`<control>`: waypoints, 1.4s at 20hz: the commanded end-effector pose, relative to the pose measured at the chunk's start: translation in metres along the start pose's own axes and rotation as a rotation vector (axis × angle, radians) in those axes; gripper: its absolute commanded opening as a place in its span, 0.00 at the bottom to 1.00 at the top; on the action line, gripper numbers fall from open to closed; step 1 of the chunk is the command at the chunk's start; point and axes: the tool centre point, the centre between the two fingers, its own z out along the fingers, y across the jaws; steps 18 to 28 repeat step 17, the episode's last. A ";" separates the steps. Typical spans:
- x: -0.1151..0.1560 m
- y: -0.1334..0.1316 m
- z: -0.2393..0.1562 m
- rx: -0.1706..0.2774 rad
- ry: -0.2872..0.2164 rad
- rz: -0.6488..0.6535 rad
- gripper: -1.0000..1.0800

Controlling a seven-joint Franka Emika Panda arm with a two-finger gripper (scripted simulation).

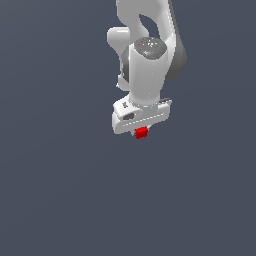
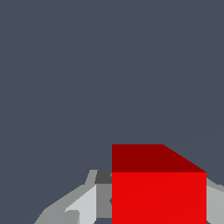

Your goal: Pick up the red cube and move it to a goal position.

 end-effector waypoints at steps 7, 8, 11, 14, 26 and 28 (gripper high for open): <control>0.010 -0.035 -0.070 0.000 0.000 0.000 0.00; 0.011 -0.038 -0.075 0.000 0.000 0.000 0.00; 0.014 -0.044 -0.087 0.000 0.000 0.000 0.00; 0.016 -0.047 -0.094 0.001 0.000 0.001 0.00; 0.017 -0.048 -0.096 0.001 0.000 0.001 0.00; 0.017 -0.048 -0.096 0.001 0.000 0.001 0.00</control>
